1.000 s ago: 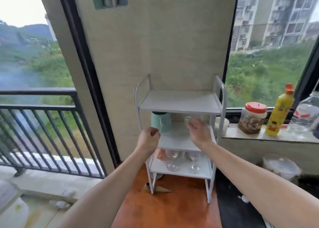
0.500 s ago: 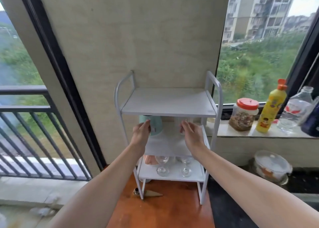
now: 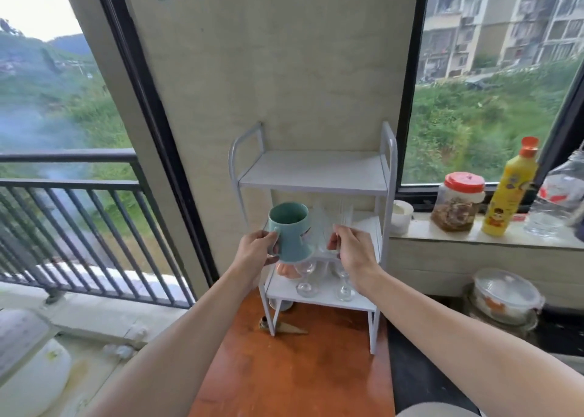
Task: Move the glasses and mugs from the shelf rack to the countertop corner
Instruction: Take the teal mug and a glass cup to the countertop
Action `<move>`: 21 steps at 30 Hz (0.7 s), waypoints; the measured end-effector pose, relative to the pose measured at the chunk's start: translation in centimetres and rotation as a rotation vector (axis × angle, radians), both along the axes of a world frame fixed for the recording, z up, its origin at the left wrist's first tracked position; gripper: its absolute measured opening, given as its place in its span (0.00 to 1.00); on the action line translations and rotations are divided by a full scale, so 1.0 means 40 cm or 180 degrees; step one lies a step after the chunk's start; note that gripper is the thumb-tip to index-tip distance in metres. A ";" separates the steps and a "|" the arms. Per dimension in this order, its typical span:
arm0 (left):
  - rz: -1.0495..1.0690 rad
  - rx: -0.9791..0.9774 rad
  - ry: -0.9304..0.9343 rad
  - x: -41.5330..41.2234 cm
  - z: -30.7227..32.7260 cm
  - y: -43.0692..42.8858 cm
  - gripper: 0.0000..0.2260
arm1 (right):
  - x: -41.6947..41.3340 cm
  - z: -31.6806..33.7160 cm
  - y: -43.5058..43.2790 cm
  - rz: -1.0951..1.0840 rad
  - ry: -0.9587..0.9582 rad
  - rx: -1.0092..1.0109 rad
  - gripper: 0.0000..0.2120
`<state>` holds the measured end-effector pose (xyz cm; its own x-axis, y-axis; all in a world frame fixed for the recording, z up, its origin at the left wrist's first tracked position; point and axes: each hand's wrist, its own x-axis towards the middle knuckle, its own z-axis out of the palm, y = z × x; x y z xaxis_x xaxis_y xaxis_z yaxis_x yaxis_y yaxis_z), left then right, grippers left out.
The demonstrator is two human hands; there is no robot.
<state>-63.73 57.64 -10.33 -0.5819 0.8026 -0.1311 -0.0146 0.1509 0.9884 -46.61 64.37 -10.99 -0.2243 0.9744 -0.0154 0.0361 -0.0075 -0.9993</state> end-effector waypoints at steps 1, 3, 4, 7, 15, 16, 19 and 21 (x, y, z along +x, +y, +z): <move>-0.0076 0.0005 -0.0035 0.001 0.002 -0.018 0.11 | 0.011 0.001 -0.013 0.0007 0.0012 -0.0035 0.17; -0.0196 0.0025 -0.0121 0.005 0.007 -0.054 0.11 | 0.039 0.004 -0.039 -0.0021 0.0065 -0.0103 0.16; -0.0238 0.0052 -0.0175 0.007 0.011 -0.071 0.11 | 0.055 0.005 -0.052 -0.0053 0.0105 -0.0135 0.16; -0.0417 0.0147 -0.0341 0.018 0.018 -0.126 0.10 | 0.110 0.005 -0.101 -0.0113 0.0150 -0.0192 0.14; -0.1202 -0.0170 -0.0782 0.118 -0.060 -0.252 0.12 | 0.330 -0.034 -0.298 -0.0686 0.0125 -0.0547 0.14; -0.1335 -0.0235 -0.0795 0.147 -0.076 -0.259 0.12 | 0.368 -0.040 -0.327 -0.0784 0.0135 -0.0625 0.15; -0.1821 -0.0421 -0.0947 0.254 -0.108 -0.267 0.15 | 0.495 -0.054 -0.412 -0.1025 0.0059 -0.0819 0.14; -0.2118 -0.0492 -0.1012 0.340 -0.119 -0.267 0.15 | 0.585 -0.062 -0.466 -0.1242 -0.0024 -0.0874 0.14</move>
<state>-50.15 46.98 -15.11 0.1040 0.9304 -0.3514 -0.1530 0.3641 0.9187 -23.22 45.72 -13.47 0.1586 0.9455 -0.2844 -0.0147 -0.2857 -0.9582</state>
